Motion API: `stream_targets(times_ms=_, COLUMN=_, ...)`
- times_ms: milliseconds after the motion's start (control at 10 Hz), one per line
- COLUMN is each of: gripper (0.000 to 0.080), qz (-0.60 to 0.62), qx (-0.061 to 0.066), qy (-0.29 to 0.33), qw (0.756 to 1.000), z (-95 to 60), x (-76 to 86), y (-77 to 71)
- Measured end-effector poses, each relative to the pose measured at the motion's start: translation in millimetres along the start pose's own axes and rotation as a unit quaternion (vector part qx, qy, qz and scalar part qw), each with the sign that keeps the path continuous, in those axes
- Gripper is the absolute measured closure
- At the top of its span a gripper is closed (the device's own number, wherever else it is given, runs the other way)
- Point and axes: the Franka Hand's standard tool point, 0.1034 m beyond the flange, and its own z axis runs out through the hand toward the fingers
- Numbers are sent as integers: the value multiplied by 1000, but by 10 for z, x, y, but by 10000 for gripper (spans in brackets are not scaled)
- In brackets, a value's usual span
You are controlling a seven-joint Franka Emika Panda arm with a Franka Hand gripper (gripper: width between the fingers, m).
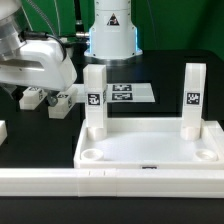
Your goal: Assemble desk
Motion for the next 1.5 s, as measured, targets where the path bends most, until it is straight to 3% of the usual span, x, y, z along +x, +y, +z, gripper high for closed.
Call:
stream_targets(times_ms=400, gripper=151, qz=1, qx=14, qy=-123, qw=992, z=148, x=-198, y=187)
stream_targets(times_ms=800, gripper=151, qz=4, qx=18, qy=-241, qw=970, z=226, x=-309, y=205)
stream_targets(times_ms=1000, gripper=151, qz=-7, qx=15, qy=-283, qw=959, z=284, x=-380, y=101)
stream_targets(times_ms=1300, gripper=151, qz=0, qx=14, qy=-374, qw=927, z=361, x=-419, y=162)
stream_targets(times_ms=1500, gripper=151, qz=0, qx=9, qy=-392, qw=920, z=457, x=-417, y=146)
